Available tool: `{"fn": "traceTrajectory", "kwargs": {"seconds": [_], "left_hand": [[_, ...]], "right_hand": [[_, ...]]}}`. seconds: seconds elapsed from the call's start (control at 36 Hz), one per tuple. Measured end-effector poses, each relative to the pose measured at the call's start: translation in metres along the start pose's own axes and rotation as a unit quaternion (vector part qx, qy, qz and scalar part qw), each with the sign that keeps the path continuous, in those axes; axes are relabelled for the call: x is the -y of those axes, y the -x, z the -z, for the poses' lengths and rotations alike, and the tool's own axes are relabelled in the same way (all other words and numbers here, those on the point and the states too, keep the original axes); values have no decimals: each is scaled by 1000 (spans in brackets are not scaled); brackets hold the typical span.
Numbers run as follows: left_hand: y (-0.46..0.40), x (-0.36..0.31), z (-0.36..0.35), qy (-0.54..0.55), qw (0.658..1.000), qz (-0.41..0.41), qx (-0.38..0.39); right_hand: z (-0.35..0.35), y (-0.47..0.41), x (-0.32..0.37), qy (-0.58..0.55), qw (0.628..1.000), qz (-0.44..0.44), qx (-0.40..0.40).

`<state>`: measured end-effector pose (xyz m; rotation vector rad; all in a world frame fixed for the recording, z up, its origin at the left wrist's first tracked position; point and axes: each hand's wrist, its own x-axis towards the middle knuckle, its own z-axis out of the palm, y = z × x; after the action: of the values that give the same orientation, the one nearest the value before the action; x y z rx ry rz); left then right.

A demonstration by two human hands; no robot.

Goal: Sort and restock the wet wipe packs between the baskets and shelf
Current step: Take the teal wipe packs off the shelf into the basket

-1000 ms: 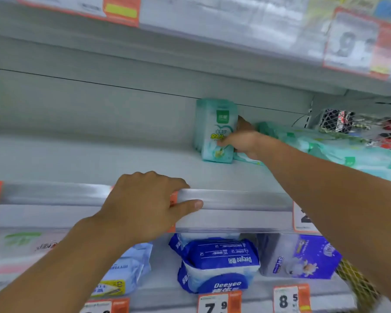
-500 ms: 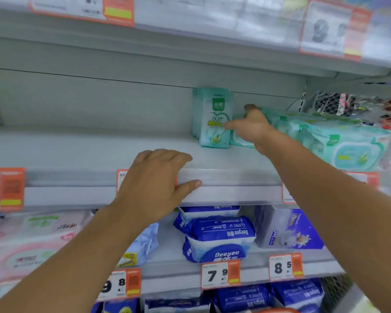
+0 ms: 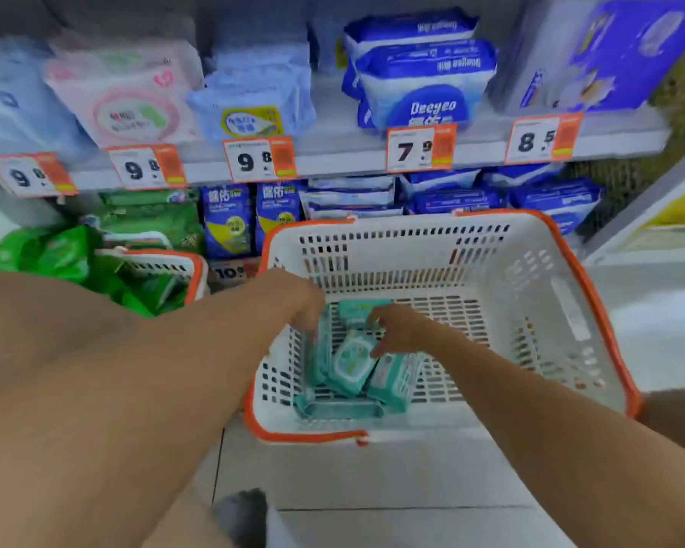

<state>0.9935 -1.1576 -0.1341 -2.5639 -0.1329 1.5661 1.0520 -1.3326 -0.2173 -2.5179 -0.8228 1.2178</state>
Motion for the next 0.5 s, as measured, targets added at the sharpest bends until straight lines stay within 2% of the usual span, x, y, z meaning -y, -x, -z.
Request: {"fn": "traceTrajectory", "kwargs": {"seconds": [0.03,0.08,0.19,0.31,0.39,0.5], "left_hand": [[-2,-1,-7,4,1000,5,25],[-5,0,-10,32,999,3,23],[-15,0,-14,115,992,15,-46],[-37,-8,-24,135,991,-9,-14],[-54,-17,-33,147,989,-23,-13],[-66,-26,-37,175,982,-64,-8]], "right_hand": [[-15,-3,-7,54,998,-14,32],[-35,-7,-19,102,994,-43,25],[-56,-25,-44,50,994,-96,17],[-60,-34,-50,59,989,-133,23],[-56,-37,-52,11,985,-164,52],[-43,-35,-56,-167,963,-177,113]]}}
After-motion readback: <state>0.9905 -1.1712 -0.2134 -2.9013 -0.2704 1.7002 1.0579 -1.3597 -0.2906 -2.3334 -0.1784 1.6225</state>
